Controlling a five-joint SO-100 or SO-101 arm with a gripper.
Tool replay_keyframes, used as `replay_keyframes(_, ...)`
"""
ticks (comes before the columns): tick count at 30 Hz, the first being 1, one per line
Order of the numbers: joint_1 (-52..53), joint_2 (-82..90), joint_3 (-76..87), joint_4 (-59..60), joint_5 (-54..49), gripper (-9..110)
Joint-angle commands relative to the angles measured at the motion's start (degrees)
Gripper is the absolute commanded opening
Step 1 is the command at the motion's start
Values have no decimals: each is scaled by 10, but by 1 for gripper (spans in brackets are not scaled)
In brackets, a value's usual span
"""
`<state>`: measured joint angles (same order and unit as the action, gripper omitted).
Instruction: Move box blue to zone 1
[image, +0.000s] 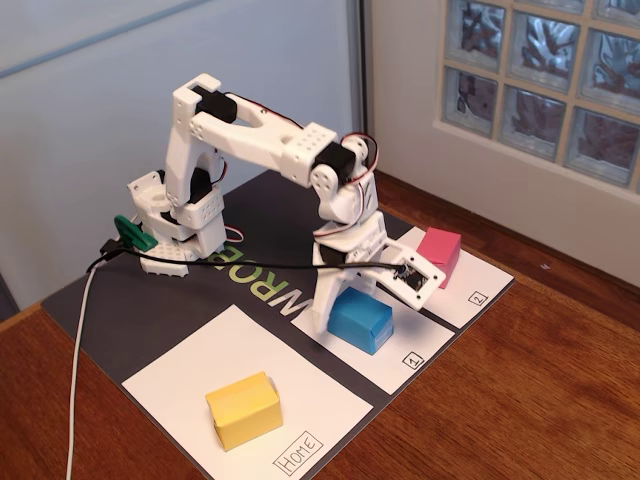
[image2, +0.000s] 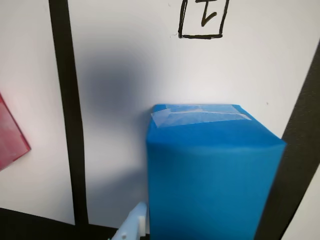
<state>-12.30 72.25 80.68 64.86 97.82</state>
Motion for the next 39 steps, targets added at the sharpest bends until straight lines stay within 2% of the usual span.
replay_keyframes(1, -1, 53, -40, 24, -2, 54)
replay_keyframes(15, -5, 170, -52, 126, -8, 52)
replay_keyframes(21, 4, 244, -22, 185, -27, 37)
replay_keyframes(28, 13, 371, 91, 194, -33, 20)
replay_keyframes(34, 29, 488, 214, 194, -44, 0)
replay_keyframes(39, 54, 589, 316, 192, -54, 0)
